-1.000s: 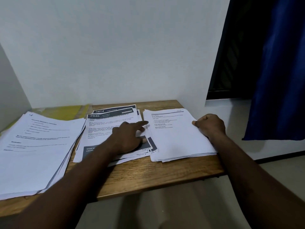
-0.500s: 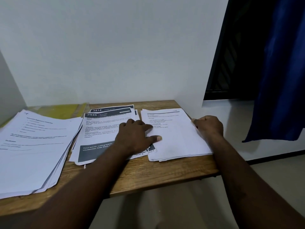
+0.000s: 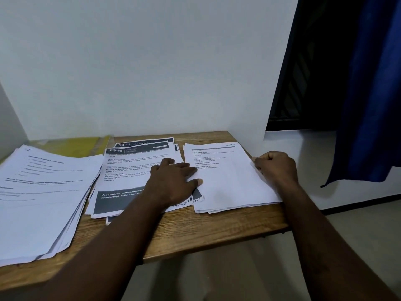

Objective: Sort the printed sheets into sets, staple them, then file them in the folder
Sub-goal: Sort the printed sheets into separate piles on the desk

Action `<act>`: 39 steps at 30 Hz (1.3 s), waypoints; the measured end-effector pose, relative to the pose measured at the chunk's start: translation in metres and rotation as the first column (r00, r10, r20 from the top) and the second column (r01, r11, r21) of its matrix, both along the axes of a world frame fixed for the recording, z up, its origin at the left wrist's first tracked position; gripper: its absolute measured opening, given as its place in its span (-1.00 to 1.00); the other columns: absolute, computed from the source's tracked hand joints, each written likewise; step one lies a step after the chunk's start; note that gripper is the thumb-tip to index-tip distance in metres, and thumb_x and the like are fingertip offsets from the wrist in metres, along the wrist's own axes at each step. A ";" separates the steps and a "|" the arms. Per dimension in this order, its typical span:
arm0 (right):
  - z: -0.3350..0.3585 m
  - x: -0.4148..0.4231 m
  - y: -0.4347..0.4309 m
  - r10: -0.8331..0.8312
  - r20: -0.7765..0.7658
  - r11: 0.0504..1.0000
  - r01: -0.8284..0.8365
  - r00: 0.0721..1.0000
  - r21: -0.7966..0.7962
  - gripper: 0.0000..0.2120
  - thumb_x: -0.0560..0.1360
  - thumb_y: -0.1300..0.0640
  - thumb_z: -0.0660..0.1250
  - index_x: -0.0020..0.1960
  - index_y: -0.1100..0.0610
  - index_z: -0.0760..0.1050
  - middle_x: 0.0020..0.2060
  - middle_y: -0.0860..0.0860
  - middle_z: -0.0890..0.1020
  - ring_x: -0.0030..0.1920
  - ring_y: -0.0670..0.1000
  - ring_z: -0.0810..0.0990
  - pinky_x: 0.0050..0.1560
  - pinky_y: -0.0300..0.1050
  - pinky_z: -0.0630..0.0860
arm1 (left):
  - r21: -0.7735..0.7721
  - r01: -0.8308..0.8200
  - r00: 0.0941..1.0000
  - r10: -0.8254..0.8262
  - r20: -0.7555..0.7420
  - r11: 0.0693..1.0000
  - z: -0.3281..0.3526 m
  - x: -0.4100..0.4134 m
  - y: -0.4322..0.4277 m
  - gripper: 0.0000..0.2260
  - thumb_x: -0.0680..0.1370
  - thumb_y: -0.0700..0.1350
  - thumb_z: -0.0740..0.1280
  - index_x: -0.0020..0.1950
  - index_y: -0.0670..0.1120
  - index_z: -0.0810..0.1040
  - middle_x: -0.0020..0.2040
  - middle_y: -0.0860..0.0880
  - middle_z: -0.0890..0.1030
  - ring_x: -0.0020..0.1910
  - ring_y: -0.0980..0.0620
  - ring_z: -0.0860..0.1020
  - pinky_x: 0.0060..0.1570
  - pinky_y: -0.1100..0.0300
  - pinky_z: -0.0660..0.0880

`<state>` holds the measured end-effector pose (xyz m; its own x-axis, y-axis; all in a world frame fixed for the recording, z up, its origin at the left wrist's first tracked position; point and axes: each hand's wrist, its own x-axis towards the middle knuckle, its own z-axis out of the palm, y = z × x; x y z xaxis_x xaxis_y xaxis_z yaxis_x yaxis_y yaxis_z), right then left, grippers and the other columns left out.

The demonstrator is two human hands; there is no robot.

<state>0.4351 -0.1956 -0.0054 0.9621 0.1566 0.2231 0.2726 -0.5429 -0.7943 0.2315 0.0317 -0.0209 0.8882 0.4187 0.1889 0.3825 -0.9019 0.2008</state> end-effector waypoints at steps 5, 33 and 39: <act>0.003 -0.005 0.006 -0.033 0.093 0.993 0.044 0.995 -0.112 -0.79 0.52 -0.08 0.48 -0.23 0.00 0.65 -0.18 -0.06 0.70 -0.09 0.08 0.63 -0.06 -0.11 0.48 | 0.014 -0.008 0.999 0.008 -0.036 1.000 0.003 0.000 -0.004 -0.48 0.65 0.38 0.09 0.59 0.28 0.35 0.62 0.21 0.31 0.60 -0.09 0.14 0.47 -0.17 0.15; 0.018 -0.154 0.117 0.568 0.218 0.775 -0.427 0.793 -0.465 -0.52 0.52 -0.20 0.47 0.35 0.02 0.61 0.24 0.02 0.69 0.25 0.10 0.62 0.11 -0.08 0.50 | 0.192 -0.201 0.974 0.176 0.144 0.961 0.034 -0.070 0.004 -0.53 0.54 0.08 0.37 0.45 0.09 0.55 0.28 0.01 0.68 0.25 -0.14 0.57 0.26 -0.04 0.40; 0.018 -0.163 0.116 0.486 0.164 0.795 -0.357 0.859 -0.490 -0.47 0.51 -0.26 0.46 0.30 0.09 0.58 0.16 0.09 0.69 0.23 0.18 0.61 0.09 -0.03 0.54 | -0.122 -0.548 0.829 0.557 0.051 0.827 0.034 -0.123 0.044 -0.39 0.61 0.39 0.20 0.54 0.06 0.40 0.52 -0.12 0.41 0.45 -0.29 0.35 0.37 -0.20 0.33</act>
